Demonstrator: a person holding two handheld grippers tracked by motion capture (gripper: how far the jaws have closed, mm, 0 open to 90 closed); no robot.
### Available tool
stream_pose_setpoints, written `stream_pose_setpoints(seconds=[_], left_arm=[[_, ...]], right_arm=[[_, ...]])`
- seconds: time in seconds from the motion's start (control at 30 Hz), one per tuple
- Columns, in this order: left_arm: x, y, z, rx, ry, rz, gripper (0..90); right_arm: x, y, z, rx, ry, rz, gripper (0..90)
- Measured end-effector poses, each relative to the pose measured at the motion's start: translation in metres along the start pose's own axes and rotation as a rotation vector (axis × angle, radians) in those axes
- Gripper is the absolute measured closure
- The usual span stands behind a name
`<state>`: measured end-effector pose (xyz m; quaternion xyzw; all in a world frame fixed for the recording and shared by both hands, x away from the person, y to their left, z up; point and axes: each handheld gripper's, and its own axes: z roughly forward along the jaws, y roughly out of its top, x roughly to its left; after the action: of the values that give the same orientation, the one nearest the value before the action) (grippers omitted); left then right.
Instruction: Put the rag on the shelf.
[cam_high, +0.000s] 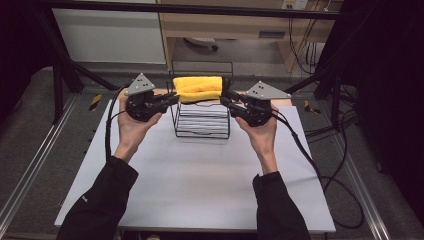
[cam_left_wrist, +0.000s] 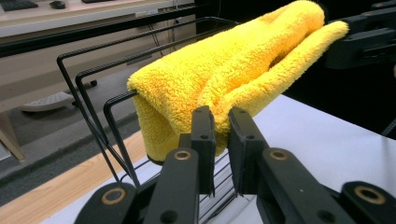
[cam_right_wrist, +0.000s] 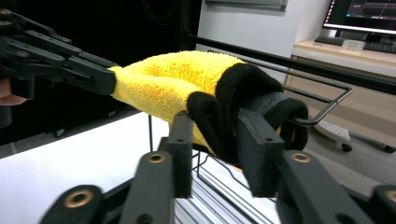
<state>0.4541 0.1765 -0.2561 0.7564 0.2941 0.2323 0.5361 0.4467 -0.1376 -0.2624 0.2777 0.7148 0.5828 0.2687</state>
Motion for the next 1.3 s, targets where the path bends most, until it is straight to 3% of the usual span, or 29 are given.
stream_pose_setpoints(seconds=[0.37, 0.47, 0.7, 0.87, 1.0, 1.17, 1.23, 1.3], left_arm=[[-0.004, -0.005, 0.003, 0.010, 0.012, 0.032, 81.4], [-0.005, -0.006, 0.005, 0.011, 0.015, 0.034, 81.3], [-0.004, -0.011, 0.005, 0.028, 0.009, 0.037, 79.3], [-0.003, -0.017, 0.005, 0.046, -0.014, 0.002, 71.0], [-0.002, -0.020, 0.006, 0.059, -0.013, 0.002, 70.1], [-0.005, -0.023, 0.008, 0.076, -0.001, 0.020, 75.8], [-0.006, -0.024, 0.009, 0.081, 0.002, 0.026, 77.0], [-0.005, -0.024, 0.010, 0.088, 0.005, 0.031, 77.9]], right_arm=[[0.005, 0.010, -0.009, -0.021, 0.035, 0.021, 56.6], [0.005, 0.013, -0.004, -0.009, 0.021, 0.026, 61.5], [0.003, 0.013, 0.002, 0.057, 0.018, 0.071, 90.0], [0.004, 0.006, 0.001, 0.120, 0.018, 0.065, 90.0], [0.004, 0.002, 0.000, 0.114, 0.016, 0.076, 90.0], [0.004, 0.006, -0.006, 0.043, 0.006, 0.092, 64.2], [0.003, 0.008, -0.005, 0.035, -0.012, 0.093, 59.3], [0.002, 0.010, -0.001, 0.047, -0.013, 0.097, 60.2]])
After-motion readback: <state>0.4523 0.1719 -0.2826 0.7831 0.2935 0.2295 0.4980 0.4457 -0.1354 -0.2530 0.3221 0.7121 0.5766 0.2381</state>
